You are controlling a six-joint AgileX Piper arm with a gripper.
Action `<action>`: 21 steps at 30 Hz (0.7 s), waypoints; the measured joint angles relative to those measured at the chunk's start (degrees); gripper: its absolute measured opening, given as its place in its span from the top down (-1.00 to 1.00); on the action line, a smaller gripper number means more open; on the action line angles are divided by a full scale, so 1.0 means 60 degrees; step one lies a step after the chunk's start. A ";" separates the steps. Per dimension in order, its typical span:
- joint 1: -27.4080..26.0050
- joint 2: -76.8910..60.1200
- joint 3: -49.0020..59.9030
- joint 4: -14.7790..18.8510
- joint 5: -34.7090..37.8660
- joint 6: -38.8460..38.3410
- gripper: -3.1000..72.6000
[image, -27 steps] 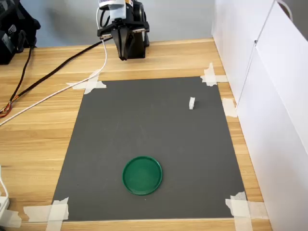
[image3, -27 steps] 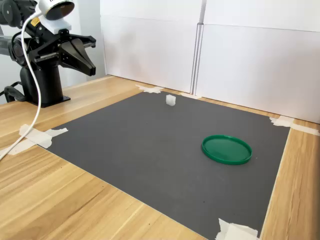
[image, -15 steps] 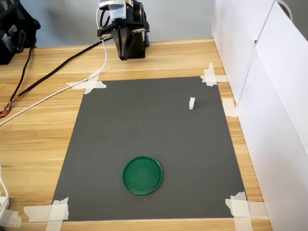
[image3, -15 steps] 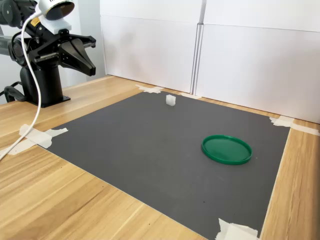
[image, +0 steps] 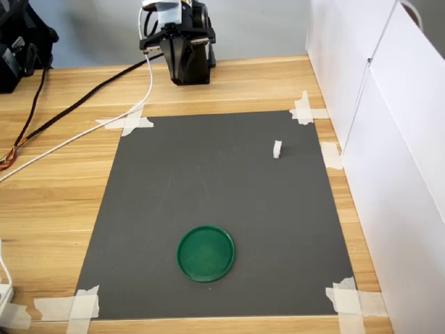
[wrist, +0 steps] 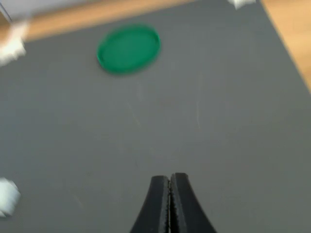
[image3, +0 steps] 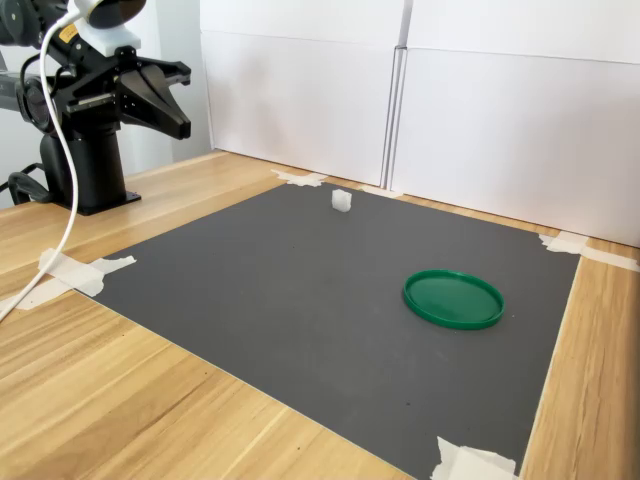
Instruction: Grasp a white terminal and put it in the green lid.
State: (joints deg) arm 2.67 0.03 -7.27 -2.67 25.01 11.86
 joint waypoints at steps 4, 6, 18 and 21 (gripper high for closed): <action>0.0000 0.0912 -0.0726 0.0000 -0.0019 0.0000 0.97; 0.0000 0.1543 -0.1135 0.0025 -0.0010 0.0000 0.97; 0.0000 0.5872 -0.4149 0.1881 0.0354 0.0018 0.97; 0.0000 0.6597 -0.4679 0.2318 0.0516 -0.0056 0.97</action>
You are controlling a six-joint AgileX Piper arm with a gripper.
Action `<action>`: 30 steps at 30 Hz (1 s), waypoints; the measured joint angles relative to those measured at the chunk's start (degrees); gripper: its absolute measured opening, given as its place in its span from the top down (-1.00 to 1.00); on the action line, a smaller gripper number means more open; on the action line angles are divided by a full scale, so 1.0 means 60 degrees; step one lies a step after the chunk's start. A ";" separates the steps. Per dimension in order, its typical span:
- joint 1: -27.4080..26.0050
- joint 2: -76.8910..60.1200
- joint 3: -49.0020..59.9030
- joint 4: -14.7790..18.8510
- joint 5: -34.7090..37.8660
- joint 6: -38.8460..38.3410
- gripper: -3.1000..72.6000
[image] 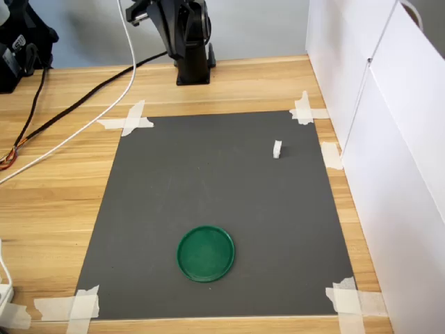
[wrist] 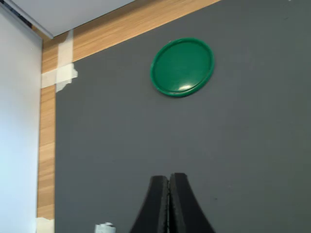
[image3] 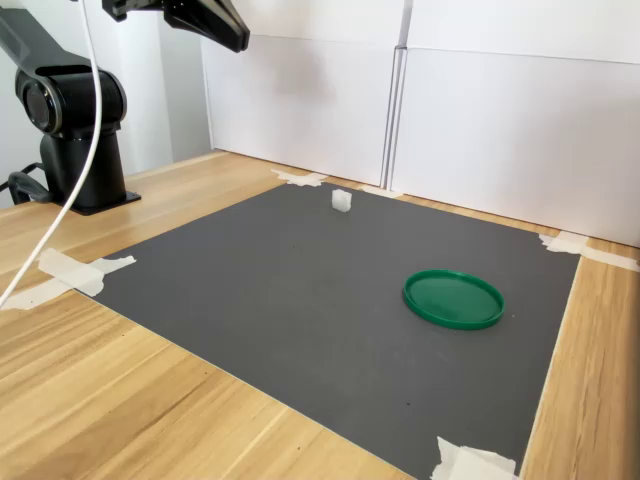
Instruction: Grasp a white terminal and put it in the green lid.
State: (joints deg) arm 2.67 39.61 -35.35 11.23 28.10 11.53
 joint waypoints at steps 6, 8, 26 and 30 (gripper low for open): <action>0.0000 0.1012 -0.0687 0.0158 0.0483 -0.0204 0.97; 0.0000 0.1247 -0.0831 0.0254 0.0547 -0.0214 0.97; 0.2396 0.3658 -0.3149 -0.0455 0.2830 0.0013 0.97; 0.2511 0.4096 -0.3792 -0.0563 0.2913 0.0034 0.97</action>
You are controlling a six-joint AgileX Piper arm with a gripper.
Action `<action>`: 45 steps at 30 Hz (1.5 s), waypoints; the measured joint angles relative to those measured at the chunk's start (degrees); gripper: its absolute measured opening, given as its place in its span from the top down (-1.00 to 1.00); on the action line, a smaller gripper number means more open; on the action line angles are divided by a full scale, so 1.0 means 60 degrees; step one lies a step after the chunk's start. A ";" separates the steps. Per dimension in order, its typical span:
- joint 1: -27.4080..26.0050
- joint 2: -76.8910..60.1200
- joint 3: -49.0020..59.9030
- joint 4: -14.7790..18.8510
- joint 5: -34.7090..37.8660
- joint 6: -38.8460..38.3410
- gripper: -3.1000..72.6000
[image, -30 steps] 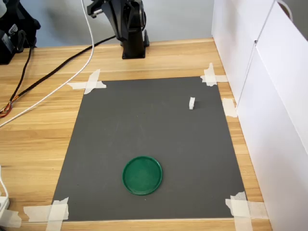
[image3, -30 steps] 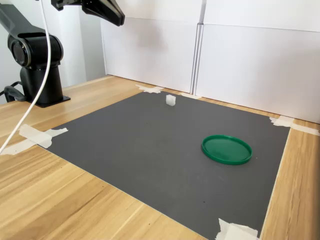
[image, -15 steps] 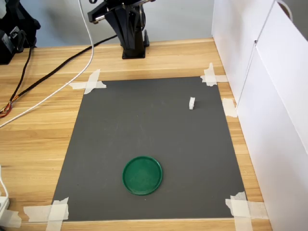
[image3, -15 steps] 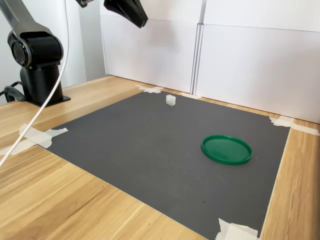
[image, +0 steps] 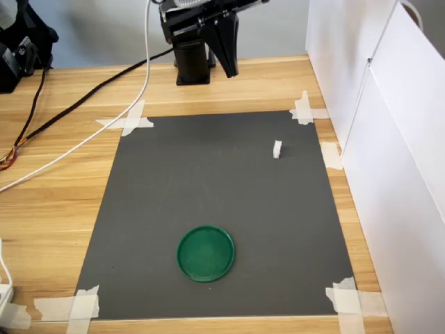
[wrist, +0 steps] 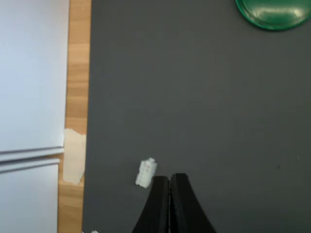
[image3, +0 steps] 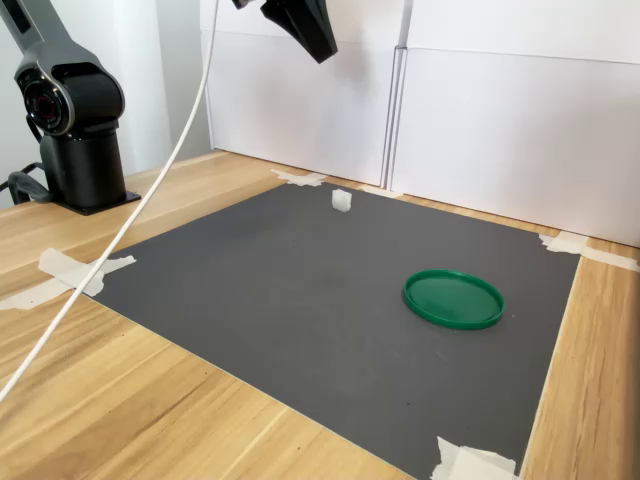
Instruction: Grasp a white terminal and put it in the green lid.
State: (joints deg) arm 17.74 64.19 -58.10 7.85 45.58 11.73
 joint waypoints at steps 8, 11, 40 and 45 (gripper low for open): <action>0.0022 0.1008 -0.0893 0.0834 0.0236 -0.1775 0.97; 0.0029 0.1297 -0.1114 0.1402 0.0606 -0.3268 0.97; 0.1994 0.2001 -0.0206 -0.0640 0.1291 -0.7585 -0.49; 0.1994 0.2001 -0.0174 -0.0103 0.0997 -0.7281 -0.93</action>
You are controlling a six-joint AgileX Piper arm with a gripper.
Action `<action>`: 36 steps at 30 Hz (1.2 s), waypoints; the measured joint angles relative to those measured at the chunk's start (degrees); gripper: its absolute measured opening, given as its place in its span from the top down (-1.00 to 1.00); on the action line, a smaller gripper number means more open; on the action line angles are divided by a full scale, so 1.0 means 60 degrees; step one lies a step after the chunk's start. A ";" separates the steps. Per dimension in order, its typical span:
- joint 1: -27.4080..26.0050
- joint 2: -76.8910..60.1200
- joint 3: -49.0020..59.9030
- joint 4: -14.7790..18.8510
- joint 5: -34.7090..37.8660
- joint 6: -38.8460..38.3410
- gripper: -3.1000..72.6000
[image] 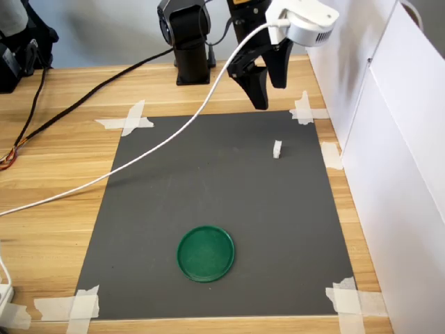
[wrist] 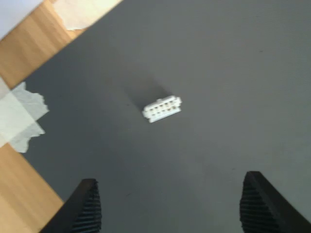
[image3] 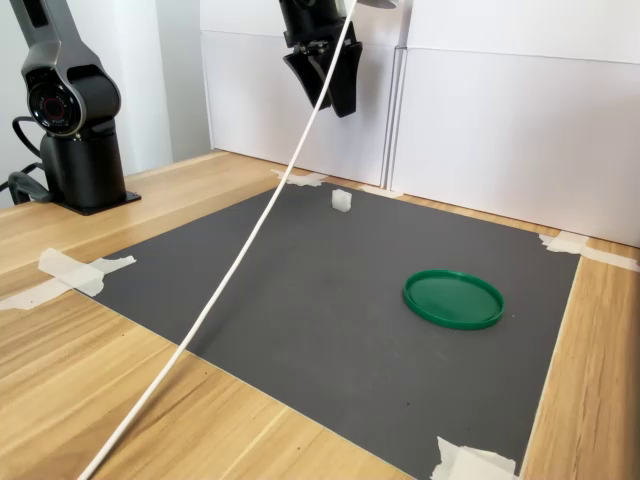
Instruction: Grasp a white terminal and put it in the green lid.
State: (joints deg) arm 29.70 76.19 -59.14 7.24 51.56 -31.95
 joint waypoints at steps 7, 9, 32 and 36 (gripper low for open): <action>0.0000 0.0045 0.0010 0.0396 0.0186 0.0750 -0.95; 0.0000 0.0226 0.0010 0.0450 0.0167 0.1105 -0.95; 0.0000 0.1735 0.0097 0.0961 -0.0980 0.4803 -0.93; 0.0000 0.1735 0.0524 0.1030 -0.1374 0.5611 -0.93</action>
State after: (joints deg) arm 29.70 86.60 -56.00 13.41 43.32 1.71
